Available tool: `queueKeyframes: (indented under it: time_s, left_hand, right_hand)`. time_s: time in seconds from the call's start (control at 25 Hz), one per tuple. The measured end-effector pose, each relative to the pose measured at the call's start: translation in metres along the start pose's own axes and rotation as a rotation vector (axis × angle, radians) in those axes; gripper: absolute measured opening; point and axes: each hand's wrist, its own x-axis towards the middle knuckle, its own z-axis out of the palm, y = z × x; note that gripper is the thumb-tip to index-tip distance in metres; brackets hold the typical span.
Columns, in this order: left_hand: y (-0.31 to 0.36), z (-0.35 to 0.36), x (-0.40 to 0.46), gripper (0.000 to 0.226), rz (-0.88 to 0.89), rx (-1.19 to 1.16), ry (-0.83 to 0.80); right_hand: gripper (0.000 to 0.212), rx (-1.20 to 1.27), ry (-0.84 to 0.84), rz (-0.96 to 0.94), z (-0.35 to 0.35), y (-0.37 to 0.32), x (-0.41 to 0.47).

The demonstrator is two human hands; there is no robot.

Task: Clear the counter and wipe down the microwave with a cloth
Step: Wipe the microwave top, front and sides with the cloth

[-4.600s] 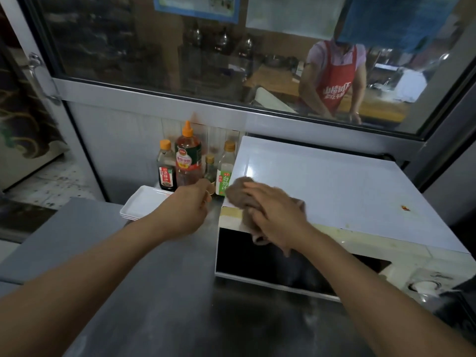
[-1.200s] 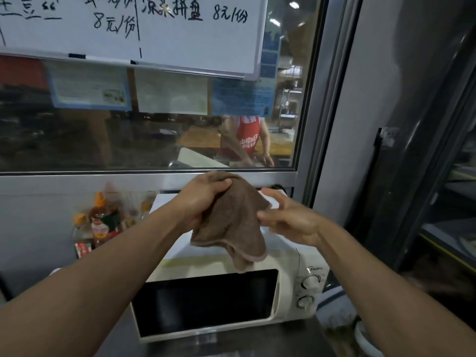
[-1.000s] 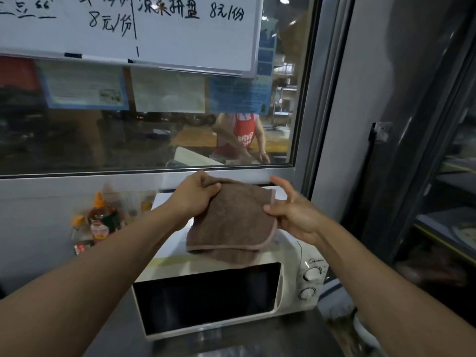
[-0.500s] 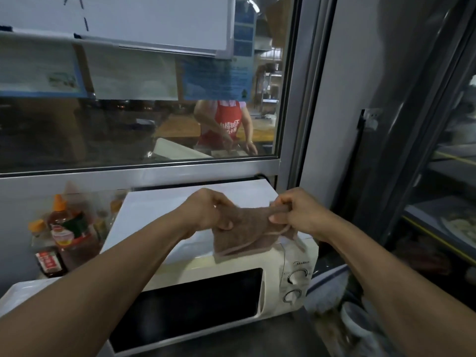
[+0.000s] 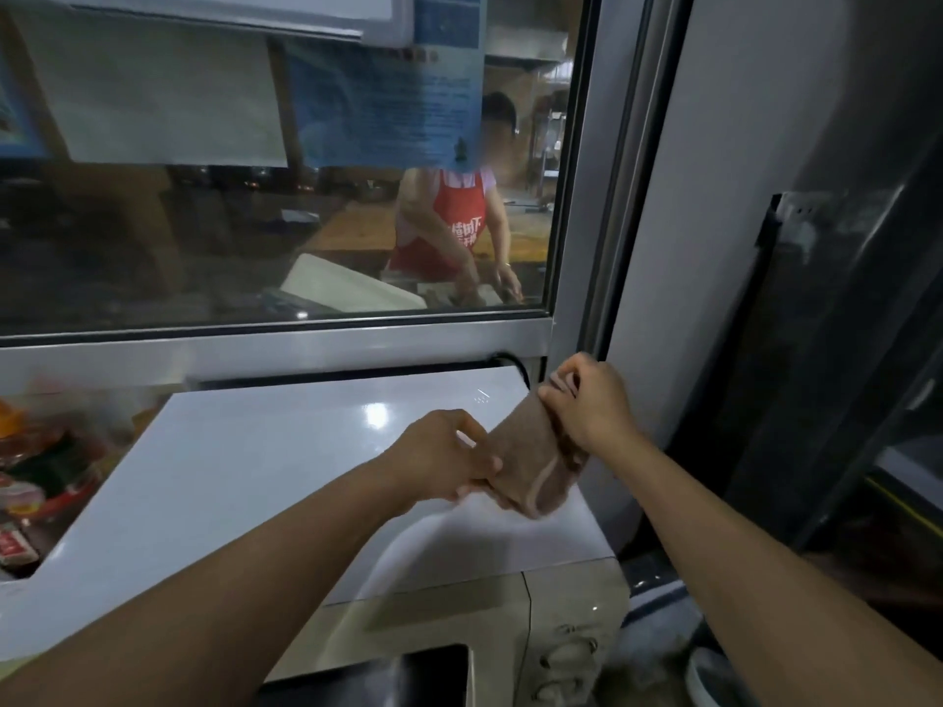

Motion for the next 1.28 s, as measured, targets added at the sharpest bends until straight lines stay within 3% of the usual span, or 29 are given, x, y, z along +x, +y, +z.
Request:
queueKeyframes:
  time_s: [0.12,0.2,0.32,0.48,0.84,1.08,1.28]
  left_hand:
    - [-0.019,-0.004,0.014,0.034,0.136,0.498,0.232]
    - [-0.032,-0.017,0.024,0.035,0.202,0.651,0.329]
    - [-0.051,-0.041,0.046,0.041,0.123,0.821,0.351]
    - [-0.074,-0.053,0.069,0.04,0.008,0.822,0.345]
    - [-0.087,-0.06,0.083,0.038,0.071,0.838,0.382]
    - [-0.084,-0.062,0.083,0.04,0.041,0.818,0.347]
    - [-0.088,-0.063,0.084,0.041,0.06,0.808,0.349]
  right_hand:
    - [0.044,-0.243,-0.062,0.037,0.024,0.01,-0.007]
    - [0.049,-0.126,-0.092,0.033,0.033,0.01,-0.02]
    - [0.058,-0.106,-0.245,0.038,0.05,0.006,-0.03]
    - [0.055,-0.197,-0.265,0.202,0.065,-0.005,0.005]
    - [0.031,0.04,-0.271,0.158,0.095,-0.003,0.098]
    - [0.033,0.076,-0.311,0.122,0.073,0.003,0.056]
    - [0.025,-0.2,-0.337,0.07,0.048,0.009,-0.009]
